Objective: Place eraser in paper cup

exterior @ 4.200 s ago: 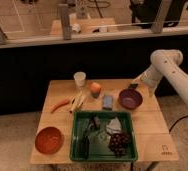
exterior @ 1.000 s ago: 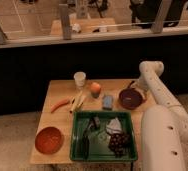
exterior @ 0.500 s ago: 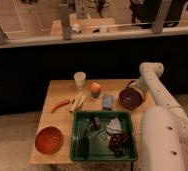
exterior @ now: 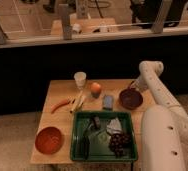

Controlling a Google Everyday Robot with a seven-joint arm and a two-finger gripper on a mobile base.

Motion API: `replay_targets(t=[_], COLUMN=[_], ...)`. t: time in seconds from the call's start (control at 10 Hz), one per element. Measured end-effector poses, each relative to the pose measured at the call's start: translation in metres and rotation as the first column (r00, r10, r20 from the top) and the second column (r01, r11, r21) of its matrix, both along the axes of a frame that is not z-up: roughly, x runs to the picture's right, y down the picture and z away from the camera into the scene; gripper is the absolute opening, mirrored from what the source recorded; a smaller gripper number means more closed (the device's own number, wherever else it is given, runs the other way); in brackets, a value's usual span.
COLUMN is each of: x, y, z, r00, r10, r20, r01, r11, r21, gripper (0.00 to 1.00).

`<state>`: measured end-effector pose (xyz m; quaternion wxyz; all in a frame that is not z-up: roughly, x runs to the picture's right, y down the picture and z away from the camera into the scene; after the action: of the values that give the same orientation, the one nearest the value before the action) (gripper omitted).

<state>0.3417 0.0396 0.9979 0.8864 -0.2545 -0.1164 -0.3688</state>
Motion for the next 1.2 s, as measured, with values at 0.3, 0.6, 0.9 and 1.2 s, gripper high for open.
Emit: replay_targets(t=[0.3, 0.6, 0.9, 1.2], x=[0.0003, 0.0007, 0.0013, 0.0012], y=[0.0014, 0.0019, 0.0021, 0.0007], z=[-0.0021, -0.0025, -0.0030, -0.0040], r00=[1.000, 1.000, 1.000, 1.000], r10=[-0.001, -0.002, -0.001, 0.000], r20=[0.000, 0.000, 0.000, 0.001], r01=[0.001, 0.002, 0.001, 0.000], r11=[1.0000, 1.0000, 1.0000, 1.0000], r21=[-0.005, -0.006, -0.007, -0.005], gripper=[0.00, 0.00, 0.00, 0.00])
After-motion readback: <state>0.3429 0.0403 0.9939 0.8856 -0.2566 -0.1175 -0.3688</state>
